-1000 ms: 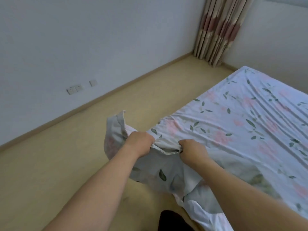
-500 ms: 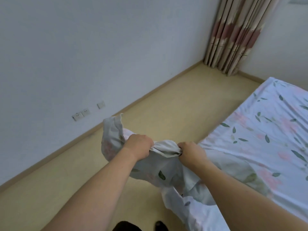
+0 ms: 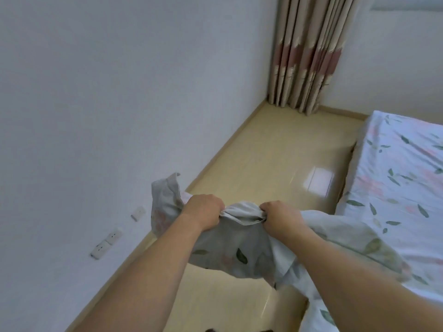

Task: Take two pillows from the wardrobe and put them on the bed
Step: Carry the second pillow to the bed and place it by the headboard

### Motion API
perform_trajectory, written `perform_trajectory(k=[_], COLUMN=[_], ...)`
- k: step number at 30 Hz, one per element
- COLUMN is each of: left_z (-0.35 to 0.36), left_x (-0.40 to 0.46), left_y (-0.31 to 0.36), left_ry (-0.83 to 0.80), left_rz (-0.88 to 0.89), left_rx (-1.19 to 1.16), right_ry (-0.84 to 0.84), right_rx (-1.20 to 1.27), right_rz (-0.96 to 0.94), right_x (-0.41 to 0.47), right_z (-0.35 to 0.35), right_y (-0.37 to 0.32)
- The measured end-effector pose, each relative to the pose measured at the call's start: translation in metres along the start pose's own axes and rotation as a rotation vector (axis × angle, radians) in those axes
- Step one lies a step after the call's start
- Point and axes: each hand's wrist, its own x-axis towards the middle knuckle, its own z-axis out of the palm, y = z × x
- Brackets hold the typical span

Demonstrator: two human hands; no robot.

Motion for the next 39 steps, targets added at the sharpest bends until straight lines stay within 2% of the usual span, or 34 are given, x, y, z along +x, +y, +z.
perform_trajectory(k=[5,12,16,23,28,35,39], left_z=[-0.025,-0.038,-0.063,-0.112,-0.125,-0.153,-0.180], left_x=[0.079,0.229,0.310,0.454,0.555,0.716,0.803], left_y=[-0.064,-0.109,-0.126,-0.165,-0.187,-0.236,-0.238], left_ry=[0.024,0.023,0.013,0.058,0.024,0.069,0.075], left_rz=[0.111,0.268,0.316,0.356,0.384,0.495,0.531], left_rx=[0.066,0.111,0.124,0.148,0.142,0.093,0.070], right_ry=[0.038,0.087,0.089,0.212,0.191,0.150,0.163], right_rx=[0.039,0.102,0.079,0.047,0.019,0.001,-0.012], right_rz=[0.110,0.227,0.240,0.226,0.275,0.353,0.421], right_x=[0.072,0.197,0.266,0.394,0.484,0.620,0.679], right_z=[-0.022,-0.040,-0.064,-0.115,-0.139,-0.201,-0.238], right_y=[-0.017,0.018,0.045,0.085,0.113,0.148,0.181])
